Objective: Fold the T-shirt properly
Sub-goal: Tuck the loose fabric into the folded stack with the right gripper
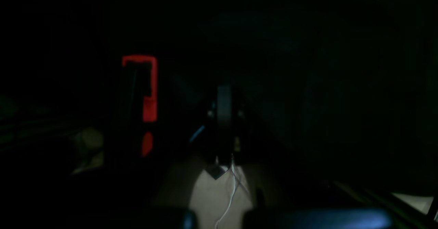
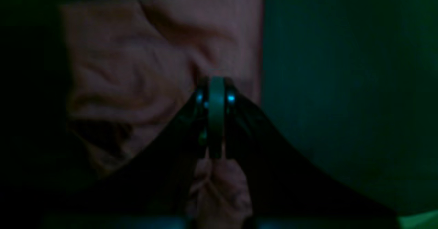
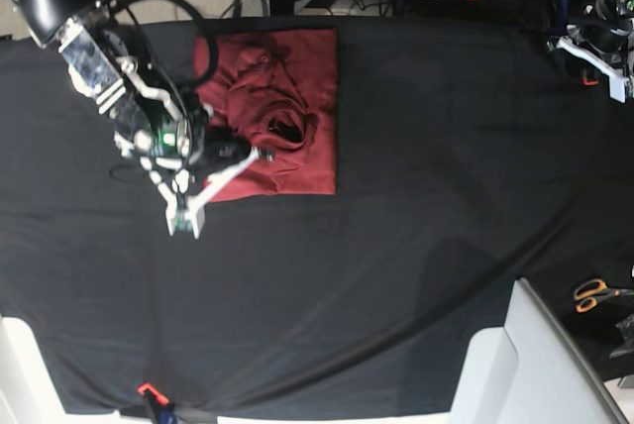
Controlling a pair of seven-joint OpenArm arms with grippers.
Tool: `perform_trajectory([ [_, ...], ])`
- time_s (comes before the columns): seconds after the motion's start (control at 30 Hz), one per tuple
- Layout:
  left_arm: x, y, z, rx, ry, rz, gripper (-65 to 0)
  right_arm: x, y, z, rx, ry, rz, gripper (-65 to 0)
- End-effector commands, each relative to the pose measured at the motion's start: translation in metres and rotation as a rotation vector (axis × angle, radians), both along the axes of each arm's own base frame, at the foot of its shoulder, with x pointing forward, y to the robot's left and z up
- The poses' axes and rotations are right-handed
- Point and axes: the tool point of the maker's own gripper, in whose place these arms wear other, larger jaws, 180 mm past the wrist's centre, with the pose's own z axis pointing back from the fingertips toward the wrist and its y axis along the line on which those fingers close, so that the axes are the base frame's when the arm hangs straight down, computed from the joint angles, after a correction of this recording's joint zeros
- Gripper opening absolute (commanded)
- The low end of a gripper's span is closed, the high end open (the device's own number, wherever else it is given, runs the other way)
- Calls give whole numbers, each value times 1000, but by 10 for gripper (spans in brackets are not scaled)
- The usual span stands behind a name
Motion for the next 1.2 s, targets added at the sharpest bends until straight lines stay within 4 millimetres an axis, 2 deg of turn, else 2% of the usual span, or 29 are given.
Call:
perform_trajectory([
  [0.0, 6, 8, 11, 26, -32, -6, -650, 13, 2, 9, 7, -51, 1, -645],
  [0.3, 7, 8, 11, 25, -33, -8, -650, 1, 3, 0, 5, -17, 6, -645],
  [0.63, 7, 8, 11, 25, -33, -8, -650, -21, 36, -8, -2, 11, 146, -645],
  [0.9, 6, 8, 11, 26, -30, -8, -650, -55, 60, -11, 16, 58, 247, -647],
  [1.17, 7, 8, 11, 26, -32, -8, -650, -89, 89, 6, 86, 91, 348, -647],
])
